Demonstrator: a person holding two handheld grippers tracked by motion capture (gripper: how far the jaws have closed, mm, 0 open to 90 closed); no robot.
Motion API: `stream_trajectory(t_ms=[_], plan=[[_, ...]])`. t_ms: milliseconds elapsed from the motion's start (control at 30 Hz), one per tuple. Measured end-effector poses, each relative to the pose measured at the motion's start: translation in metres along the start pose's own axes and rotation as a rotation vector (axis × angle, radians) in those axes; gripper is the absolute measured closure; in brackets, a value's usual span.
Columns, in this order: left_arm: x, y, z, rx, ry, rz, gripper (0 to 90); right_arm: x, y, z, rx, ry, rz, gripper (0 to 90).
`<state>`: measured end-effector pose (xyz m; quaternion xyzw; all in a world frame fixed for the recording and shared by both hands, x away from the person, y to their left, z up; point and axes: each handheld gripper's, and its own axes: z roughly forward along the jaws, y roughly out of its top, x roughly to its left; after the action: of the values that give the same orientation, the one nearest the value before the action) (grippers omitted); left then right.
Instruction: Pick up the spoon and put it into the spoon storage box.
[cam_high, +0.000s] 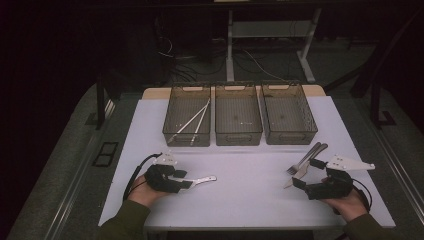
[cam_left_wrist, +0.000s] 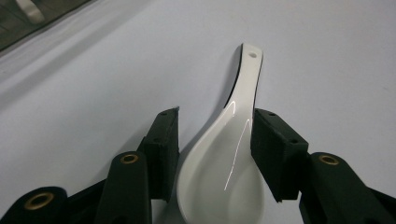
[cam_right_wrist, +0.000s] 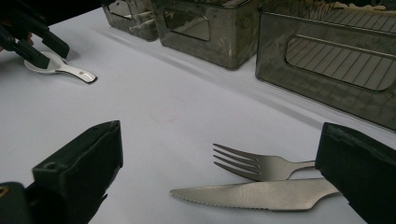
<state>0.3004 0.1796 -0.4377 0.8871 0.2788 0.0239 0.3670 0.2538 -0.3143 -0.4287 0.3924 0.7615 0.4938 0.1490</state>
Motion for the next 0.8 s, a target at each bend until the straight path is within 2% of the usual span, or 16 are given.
stream_trajectory(t_ms=[133, 367, 433, 467, 733, 800], plan=[[-0.001, -0.001, 0.001, 0.012, 0.002, -0.004, 51.6, 0.0, 0.0, 0.0, 0.0, 0.0, 0.0, 0.7], [-0.004, -0.001, 0.003, 0.03, -0.001, 0.014, 54.1, 0.0, 0.0, 0.0, -0.001, 0.0, 0.001, 0.7], [-0.005, 0.0, 0.003, 0.045, 0.004, 0.039, 54.7, 0.0, 0.0, 0.0, -0.001, -0.001, 0.001, 0.7], [-0.006, 0.0, 0.003, 0.041, 0.002, 0.034, 55.6, 0.0, 0.0, 0.0, -0.001, -0.001, 0.001, 0.7], [-0.014, 0.002, 0.003, 0.072, -0.003, 0.098, 64.7, 0.0, 0.0, 0.0, 0.0, -0.002, 0.001, 0.7], [-0.016, 0.003, 0.003, 0.08, 0.002, 0.1, 65.0, 0.0, 0.0, 0.0, -0.002, -0.002, 0.001, 0.7]])
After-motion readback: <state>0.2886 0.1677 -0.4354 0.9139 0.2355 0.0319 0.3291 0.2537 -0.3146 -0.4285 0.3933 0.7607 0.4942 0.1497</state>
